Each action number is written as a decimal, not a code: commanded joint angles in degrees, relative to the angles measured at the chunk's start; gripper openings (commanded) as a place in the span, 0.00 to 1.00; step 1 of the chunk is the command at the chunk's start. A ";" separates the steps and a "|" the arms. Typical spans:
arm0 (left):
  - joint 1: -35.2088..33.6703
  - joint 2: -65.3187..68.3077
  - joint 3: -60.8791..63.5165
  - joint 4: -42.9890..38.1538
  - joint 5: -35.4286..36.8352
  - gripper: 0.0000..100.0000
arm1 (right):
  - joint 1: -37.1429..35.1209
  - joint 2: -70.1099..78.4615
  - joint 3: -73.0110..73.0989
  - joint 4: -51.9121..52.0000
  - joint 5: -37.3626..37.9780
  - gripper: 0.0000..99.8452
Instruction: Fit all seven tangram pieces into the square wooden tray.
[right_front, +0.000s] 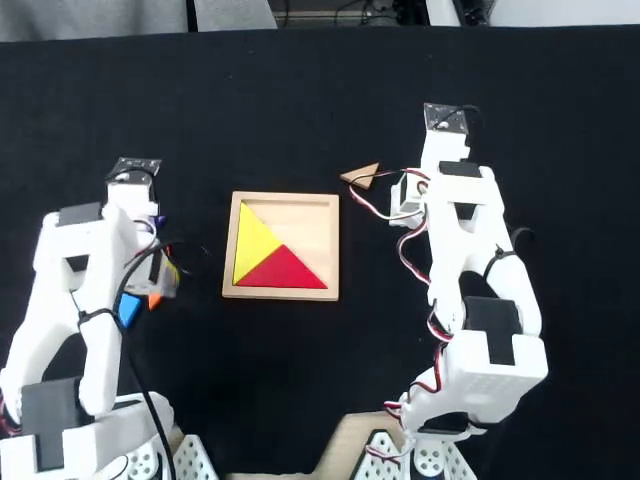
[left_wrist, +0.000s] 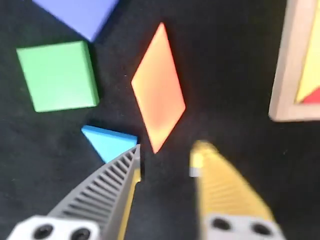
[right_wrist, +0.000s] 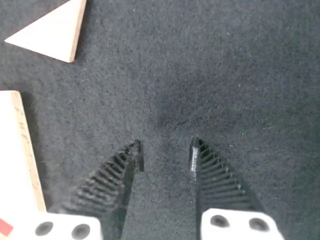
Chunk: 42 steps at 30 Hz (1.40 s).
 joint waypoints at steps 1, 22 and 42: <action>1.63 -2.11 -0.31 -3.60 6.77 0.31 | -0.70 -3.56 -0.31 -0.79 0.62 0.17; -4.53 -1.41 5.85 -18.02 11.60 0.22 | -0.79 -3.56 -0.40 -0.62 0.62 0.17; -1.45 11.08 -1.19 -15.38 12.13 0.22 | -0.70 -3.56 -0.40 -0.53 0.62 0.17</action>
